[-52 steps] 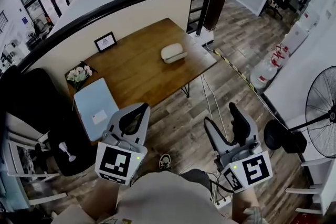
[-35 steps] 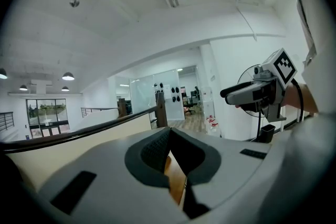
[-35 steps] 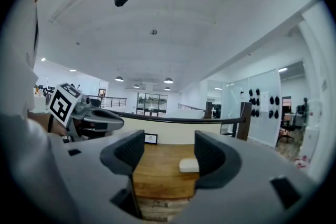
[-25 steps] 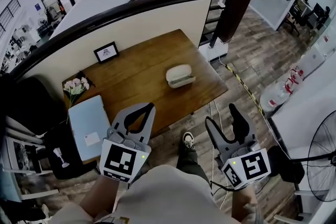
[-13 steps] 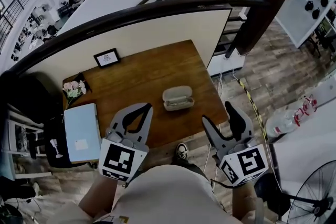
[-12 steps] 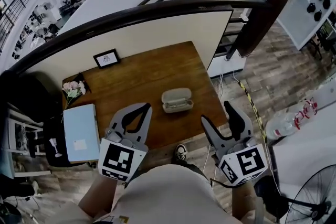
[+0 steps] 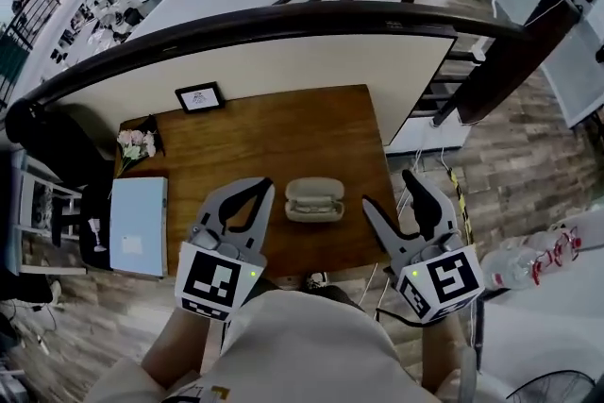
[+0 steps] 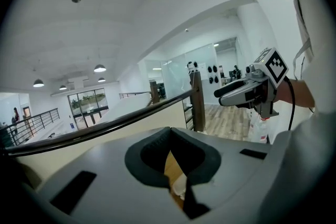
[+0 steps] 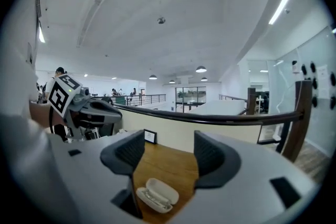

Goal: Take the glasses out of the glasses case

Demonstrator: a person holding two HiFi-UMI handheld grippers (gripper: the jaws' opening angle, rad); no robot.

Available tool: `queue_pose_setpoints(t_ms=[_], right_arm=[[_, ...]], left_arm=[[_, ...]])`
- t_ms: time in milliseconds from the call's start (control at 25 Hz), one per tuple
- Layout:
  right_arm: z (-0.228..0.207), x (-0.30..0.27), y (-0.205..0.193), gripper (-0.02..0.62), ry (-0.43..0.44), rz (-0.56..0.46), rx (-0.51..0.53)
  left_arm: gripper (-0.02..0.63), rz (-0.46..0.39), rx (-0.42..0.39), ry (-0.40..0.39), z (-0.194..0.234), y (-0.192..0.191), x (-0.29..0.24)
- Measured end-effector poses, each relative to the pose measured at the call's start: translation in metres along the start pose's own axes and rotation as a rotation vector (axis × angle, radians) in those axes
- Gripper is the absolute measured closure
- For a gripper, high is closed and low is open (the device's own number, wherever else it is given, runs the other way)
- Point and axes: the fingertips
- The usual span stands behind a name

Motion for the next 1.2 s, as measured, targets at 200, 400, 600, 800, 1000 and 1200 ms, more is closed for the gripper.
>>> queue_pose_setpoints(t_ms=[200, 400, 600, 800, 1000, 1200], right_arm=[[-0.010, -0.018, -0.006, 0.308, 0.049, 0.009, -0.007], [-0.003, -0.028, -0.008, 0.308, 0.073, 0.027, -0.003], [0.011, -0.038, -0.024, 0.308, 0.083, 0.084, 0.004], [0.015, -0.049, -0.043, 0.309, 0.077, 0.156, 0.013], [0.027, -0.068, -0.071, 0.308, 0.158, 0.275, 0.054], [0.030, -0.095, -0.111, 0.314, 0.229, 0.395, 0.072]], left_arm=[[0.604, 0.031, 0.001, 0.042, 0.009, -0.003, -0.003], [0.604, 0.039, 0.004, 0.054, 0.019, -0.007, 0.000], [0.604, 0.039, 0.000, 0.023, 0.026, -0.012, 0.001], [0.604, 0.029, -0.010, 0.004, 0.035, -0.012, 0.000], [0.604, 0.068, -0.001, -0.018, 0.039, -0.034, -0.007], [0.604, 0.133, 0.017, -0.051, 0.035, -0.066, -0.022]])
Point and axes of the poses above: the fingertips, and each gripper's own axes: x backward along the fingers, z to its left, y out of its top, and after that the axes turned 6 degrees about y, right-handed
